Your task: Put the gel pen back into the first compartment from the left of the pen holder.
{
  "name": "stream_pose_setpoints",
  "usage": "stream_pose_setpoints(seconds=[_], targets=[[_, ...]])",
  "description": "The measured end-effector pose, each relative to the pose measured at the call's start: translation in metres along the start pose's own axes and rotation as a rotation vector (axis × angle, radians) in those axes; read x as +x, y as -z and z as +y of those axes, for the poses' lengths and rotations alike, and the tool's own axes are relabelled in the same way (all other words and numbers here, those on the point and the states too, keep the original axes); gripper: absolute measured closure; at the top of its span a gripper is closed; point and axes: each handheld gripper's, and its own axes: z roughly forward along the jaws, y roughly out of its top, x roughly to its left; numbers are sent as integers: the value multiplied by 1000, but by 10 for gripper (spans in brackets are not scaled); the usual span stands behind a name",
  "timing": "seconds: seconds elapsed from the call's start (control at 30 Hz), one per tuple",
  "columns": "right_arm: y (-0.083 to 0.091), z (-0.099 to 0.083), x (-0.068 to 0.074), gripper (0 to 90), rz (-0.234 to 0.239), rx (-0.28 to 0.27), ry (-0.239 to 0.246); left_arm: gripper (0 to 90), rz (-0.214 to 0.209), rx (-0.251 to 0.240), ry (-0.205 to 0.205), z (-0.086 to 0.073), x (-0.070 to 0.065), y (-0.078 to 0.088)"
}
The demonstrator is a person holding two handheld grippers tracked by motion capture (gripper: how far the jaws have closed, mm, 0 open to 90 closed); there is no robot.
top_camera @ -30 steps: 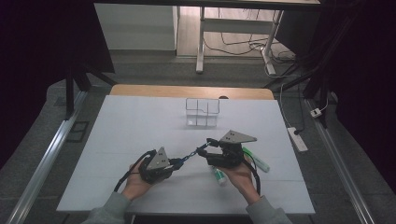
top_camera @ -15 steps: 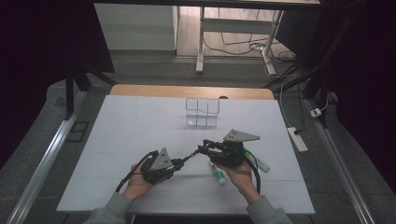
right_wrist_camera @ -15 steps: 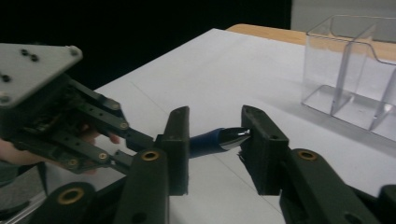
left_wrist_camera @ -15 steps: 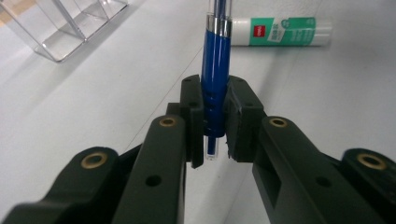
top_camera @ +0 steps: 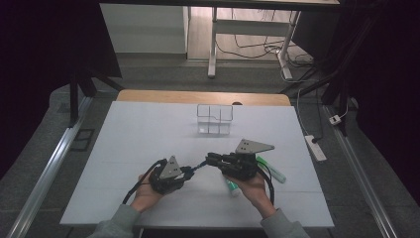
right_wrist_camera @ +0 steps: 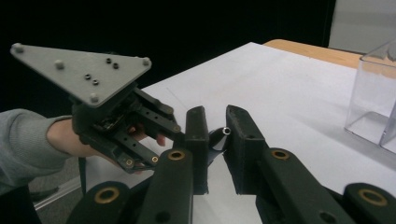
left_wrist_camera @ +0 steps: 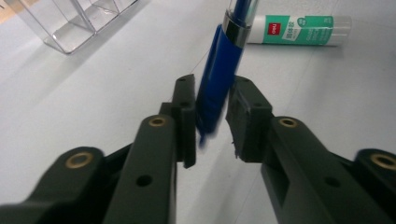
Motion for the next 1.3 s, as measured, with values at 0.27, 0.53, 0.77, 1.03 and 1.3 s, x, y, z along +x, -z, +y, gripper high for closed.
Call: stream_pose_setpoints(seconds=[0.27, 0.53, 0.77, 1.03, 1.3], targets=[[6, 2, -2, 807, -48, -16, 28, 587, 8, -5, 35, -1, 3, 2], [15, 4, -5, 807, -90, -44, 37, 468, 9, -3, 88, -5, 7, 10], [23, 6, -8, 807, -119, -69, 38, 407, 28, 10, 113, -16, 13, 26], [27, 8, -11, 807, -146, -87, 41, 367, 61, 18, 146, -27, 19, 40], [31, 8, -14, 806, -180, -92, 39, 349, 78, 7, 203, -43, 22, 57]])
